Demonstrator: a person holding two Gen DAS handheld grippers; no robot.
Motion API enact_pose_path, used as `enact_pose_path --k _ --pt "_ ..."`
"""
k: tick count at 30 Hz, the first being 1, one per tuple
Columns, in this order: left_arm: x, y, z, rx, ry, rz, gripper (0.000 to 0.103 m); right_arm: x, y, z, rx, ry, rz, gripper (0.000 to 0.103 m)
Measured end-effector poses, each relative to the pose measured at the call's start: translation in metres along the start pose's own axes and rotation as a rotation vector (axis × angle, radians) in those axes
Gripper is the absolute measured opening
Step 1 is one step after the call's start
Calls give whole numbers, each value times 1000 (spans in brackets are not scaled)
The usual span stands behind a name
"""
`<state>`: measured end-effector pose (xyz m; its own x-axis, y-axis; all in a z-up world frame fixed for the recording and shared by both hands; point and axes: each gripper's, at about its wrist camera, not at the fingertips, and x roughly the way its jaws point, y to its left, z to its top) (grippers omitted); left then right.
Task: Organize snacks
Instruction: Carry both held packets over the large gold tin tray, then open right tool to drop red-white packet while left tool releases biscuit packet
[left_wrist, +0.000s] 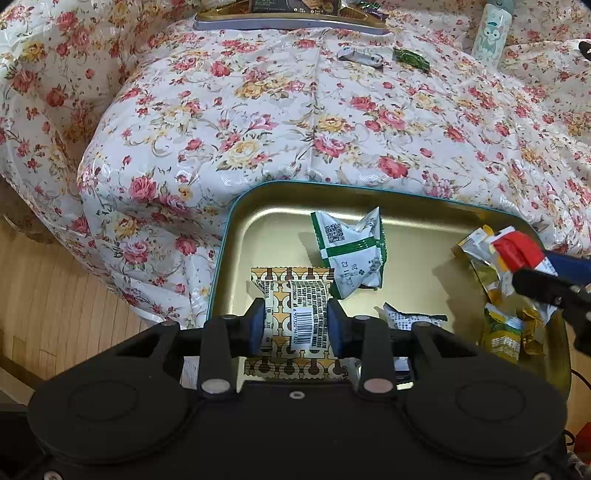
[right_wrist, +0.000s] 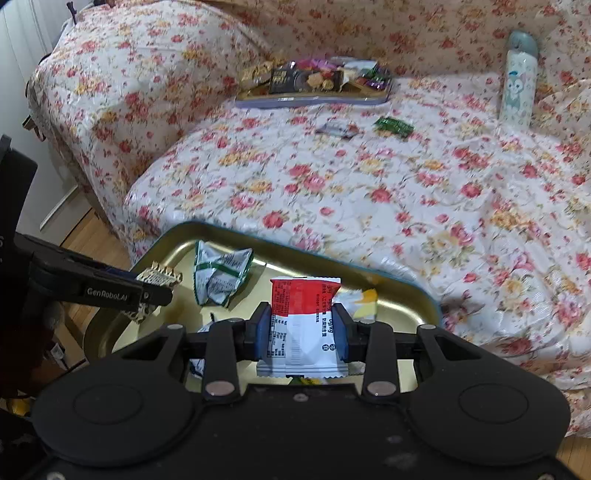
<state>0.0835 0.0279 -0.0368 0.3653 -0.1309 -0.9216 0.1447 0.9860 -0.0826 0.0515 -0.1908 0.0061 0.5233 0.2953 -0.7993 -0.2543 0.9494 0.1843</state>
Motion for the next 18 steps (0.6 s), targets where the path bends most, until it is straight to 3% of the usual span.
enact_pose_path --k 18 --pt "14 1 6 -32 38 -4 43 25 6 5 -11 83 6 37"
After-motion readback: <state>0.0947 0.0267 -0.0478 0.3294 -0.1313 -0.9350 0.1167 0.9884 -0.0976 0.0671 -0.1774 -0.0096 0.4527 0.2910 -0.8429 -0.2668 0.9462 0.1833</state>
